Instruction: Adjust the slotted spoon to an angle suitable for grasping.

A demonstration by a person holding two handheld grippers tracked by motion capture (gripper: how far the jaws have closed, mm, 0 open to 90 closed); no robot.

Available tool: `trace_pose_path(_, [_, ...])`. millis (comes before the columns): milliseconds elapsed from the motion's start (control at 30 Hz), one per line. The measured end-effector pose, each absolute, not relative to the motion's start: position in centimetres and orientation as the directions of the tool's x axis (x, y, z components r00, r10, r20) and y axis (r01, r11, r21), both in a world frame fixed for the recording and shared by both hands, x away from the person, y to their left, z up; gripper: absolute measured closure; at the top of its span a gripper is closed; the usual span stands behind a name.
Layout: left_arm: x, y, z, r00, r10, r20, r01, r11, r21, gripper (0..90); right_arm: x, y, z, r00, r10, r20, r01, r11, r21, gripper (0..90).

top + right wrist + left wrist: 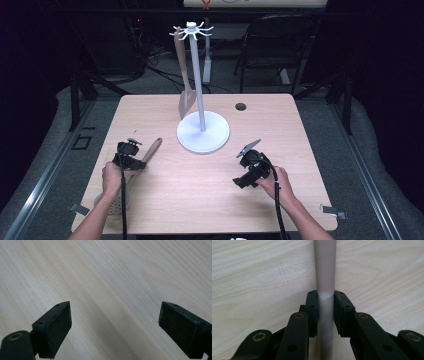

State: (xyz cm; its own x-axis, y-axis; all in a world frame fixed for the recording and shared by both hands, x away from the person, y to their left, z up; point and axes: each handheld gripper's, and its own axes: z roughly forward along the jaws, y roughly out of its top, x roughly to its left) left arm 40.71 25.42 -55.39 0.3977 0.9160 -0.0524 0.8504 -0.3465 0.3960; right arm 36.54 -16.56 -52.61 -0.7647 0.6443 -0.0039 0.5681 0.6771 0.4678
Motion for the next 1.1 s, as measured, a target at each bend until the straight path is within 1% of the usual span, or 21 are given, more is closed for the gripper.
trace_pose_path(300, [39.9,25.9,-54.7,0.396,0.916,-0.067,0.832,-0.327,0.449,75.1,36.5,-16.6,-52.7,-0.77,0.638,-0.001,0.565,0.683,0.463,11.0])
trace_pose_path(500, [39.5,26.0,-54.5,0.402,0.913,-0.072,0.821,-0.325,0.469,75.0,36.5,-16.7,-52.8,-0.764,0.645,-0.002,0.567,0.673,0.475,11.0])
trace_pose_path(600, [39.4,26.1,-54.4,0.397,0.915,-0.072,0.817,-0.317,0.482,75.0,36.6,-16.8,-52.8,-0.767,0.642,-0.008,0.565,0.68,0.467,11.1])
trace_pose_path(867, [39.0,26.6,-54.0,0.391,0.917,-0.072,0.807,-0.305,0.506,75.0,36.6,-16.7,-52.8,-0.767,0.642,-0.001,0.567,0.679,0.466,11.1])
trace_pose_path(1100, [38.8,26.4,-53.6,0.413,0.909,-0.056,0.796,-0.33,0.508,74.9,36.6,-16.6,-52.9,-0.768,0.64,0.003,0.568,0.679,0.464,11.2])
